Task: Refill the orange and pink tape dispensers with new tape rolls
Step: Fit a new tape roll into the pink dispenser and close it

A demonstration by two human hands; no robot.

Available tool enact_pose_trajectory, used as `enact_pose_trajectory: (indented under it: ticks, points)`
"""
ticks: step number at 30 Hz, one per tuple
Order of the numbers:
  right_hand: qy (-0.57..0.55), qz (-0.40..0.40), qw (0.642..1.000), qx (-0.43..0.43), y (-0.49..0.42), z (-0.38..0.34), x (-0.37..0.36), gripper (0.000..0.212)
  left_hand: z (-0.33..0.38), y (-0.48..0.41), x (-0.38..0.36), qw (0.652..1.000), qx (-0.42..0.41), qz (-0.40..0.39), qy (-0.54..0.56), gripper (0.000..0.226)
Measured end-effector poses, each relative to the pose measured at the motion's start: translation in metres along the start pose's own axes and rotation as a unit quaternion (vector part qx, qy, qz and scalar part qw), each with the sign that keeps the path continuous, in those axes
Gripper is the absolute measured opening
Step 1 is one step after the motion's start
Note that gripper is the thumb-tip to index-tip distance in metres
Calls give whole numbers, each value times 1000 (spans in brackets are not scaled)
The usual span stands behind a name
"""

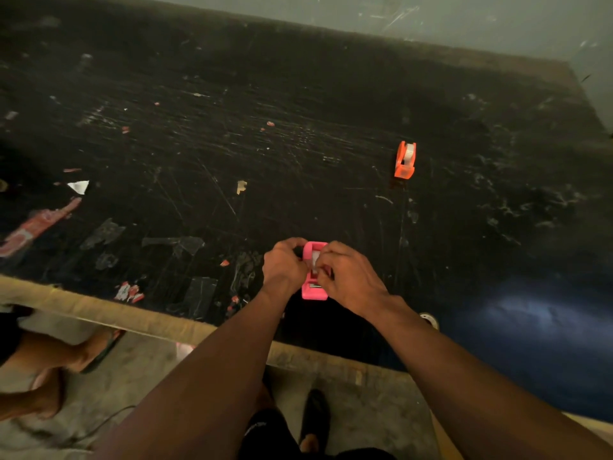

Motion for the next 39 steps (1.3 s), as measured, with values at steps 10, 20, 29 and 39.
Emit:
enact_pose_trajectory:
  ticks: [10, 20, 29, 39]
  points:
    - [30, 4, 999, 32, 18, -2, -2, 13, 0, 0, -2, 1000, 9, 8, -4, 41]
    - [34, 41, 998, -25, 31, -12, -11, 17, 5, 1, -1, 999, 13, 21, -28, 47]
    - [68, 123, 983, -117, 57, -38, -34, 9, 1, -9, 0, 999, -2, 8, -50, 45]
    - [116, 166, 970, -134, 69, -45, -43, 9, -3, -15, -3, 997, -25, 9, -68, 45]
Point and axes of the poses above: each hand's wrist, its own y-axis away from the middle knuckle, its own x-axis out of the back of the hand, z = x × y, the point moved 1 cm from there along -y, towards the middle knuckle
